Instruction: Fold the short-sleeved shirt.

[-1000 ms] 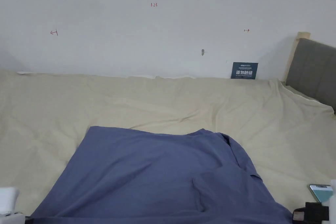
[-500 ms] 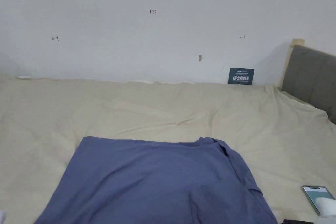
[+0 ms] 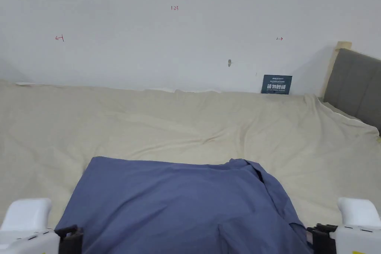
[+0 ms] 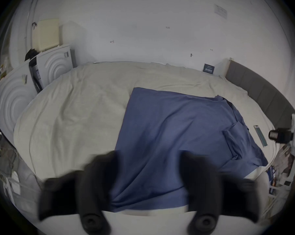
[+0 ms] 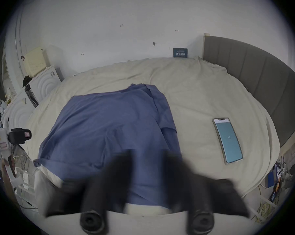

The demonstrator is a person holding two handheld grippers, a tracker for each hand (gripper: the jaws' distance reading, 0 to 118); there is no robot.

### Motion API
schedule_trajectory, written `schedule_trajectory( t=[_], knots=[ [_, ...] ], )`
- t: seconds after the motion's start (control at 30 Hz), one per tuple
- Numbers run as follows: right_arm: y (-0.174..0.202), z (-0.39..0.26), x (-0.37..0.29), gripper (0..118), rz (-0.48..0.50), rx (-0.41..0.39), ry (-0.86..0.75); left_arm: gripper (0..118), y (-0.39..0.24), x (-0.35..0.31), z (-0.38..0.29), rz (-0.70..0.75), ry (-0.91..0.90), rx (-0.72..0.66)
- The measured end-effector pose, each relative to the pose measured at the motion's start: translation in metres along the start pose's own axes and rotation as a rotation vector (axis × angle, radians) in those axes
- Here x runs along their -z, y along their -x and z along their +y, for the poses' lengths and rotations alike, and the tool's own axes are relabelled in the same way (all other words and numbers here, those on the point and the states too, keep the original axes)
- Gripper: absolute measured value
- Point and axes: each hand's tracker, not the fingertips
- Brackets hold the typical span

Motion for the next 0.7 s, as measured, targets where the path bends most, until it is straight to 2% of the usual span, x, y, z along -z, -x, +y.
schedule_trajectory(
  t=[0.07,0.13,0.2,0.3,0.47,0.6,0.7],
  knots=[
    [-0.004,0.006,0.017,0,0.021,0.030,0.009,6,-0.006,0.019,0.007,0.048,0.043,0.039],
    [-0.004,0.012,0.031,0,0.070,0.051,0.026,4,-0.009,0.034,0.013,0.012,0.052,0.067],
    [-0.003,0.020,0.046,0,0.061,0.052,0.036,0,-0.011,0.048,0.023,0.001,0.057,0.065],
    [-0.001,0.033,0.070,0,0.041,0.033,0.055,0,-0.012,0.075,0.041,-0.044,0.097,0.090],
    [-0.002,0.058,0.113,0,0.065,0.087,0.102,0,0.007,0.135,0.092,-0.091,0.129,0.033],
    [0.006,0.075,0.142,0,0.054,0.069,0.133,0,0.021,0.190,0.138,0.029,0.117,0.097],
    [0.012,0.085,0.160,0,0.061,0.063,0.146,0,0.038,0.233,0.168,0.001,0.148,0.028]
  ],
)
